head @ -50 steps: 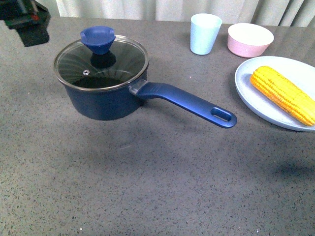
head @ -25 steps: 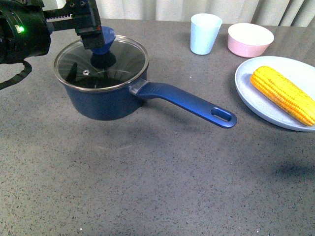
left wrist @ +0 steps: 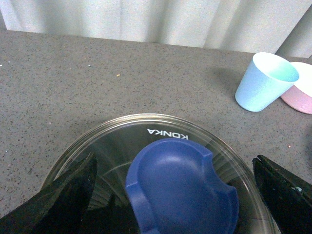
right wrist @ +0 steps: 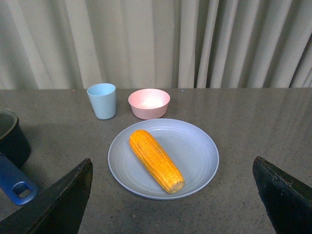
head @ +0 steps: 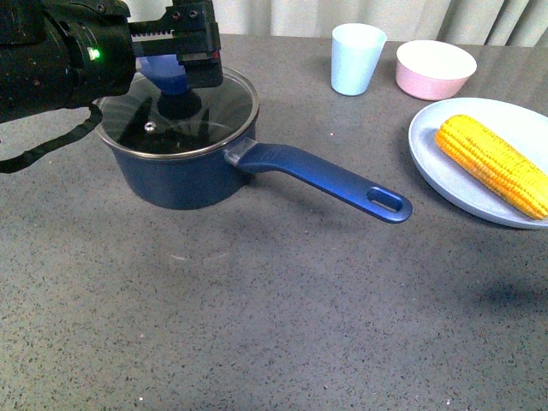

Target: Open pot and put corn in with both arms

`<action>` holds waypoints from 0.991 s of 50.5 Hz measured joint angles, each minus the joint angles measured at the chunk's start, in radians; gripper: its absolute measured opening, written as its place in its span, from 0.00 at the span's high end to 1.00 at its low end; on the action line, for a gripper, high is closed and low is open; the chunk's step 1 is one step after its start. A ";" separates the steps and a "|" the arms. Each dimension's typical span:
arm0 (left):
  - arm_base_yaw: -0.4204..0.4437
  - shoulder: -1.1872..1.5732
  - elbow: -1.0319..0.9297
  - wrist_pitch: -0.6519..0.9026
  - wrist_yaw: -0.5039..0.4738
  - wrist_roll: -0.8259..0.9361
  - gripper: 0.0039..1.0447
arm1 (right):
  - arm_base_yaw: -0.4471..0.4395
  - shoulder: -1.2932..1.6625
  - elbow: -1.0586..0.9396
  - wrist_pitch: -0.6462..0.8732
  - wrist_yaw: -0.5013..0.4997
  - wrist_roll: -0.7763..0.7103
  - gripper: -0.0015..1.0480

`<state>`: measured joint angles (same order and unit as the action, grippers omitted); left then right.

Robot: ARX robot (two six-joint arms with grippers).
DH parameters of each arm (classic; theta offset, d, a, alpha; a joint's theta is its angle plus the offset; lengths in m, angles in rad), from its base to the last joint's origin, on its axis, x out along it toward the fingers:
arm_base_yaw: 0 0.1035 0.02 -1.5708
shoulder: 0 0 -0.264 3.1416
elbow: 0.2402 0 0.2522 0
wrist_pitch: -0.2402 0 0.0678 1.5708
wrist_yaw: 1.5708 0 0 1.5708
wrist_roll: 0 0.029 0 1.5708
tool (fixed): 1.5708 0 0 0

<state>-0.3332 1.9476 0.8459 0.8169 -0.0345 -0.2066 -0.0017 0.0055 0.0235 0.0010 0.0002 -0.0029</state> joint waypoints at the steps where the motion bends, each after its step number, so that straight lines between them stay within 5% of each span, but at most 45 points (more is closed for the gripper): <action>1: -0.002 0.002 0.002 0.000 0.000 0.000 0.08 | 0.000 0.000 0.000 0.000 0.000 0.000 0.09; 46: -0.034 0.068 0.046 -0.027 -0.031 0.041 0.08 | 0.000 0.000 0.000 0.000 0.000 0.000 0.09; 50: -0.036 0.068 0.048 -0.032 -0.038 0.041 0.19 | 0.000 0.000 0.000 0.000 0.000 0.000 0.09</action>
<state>-0.3691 2.0151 0.8944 0.7845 -0.0723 -0.1658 -0.0017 0.0055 0.0235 0.0010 0.0002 -0.0029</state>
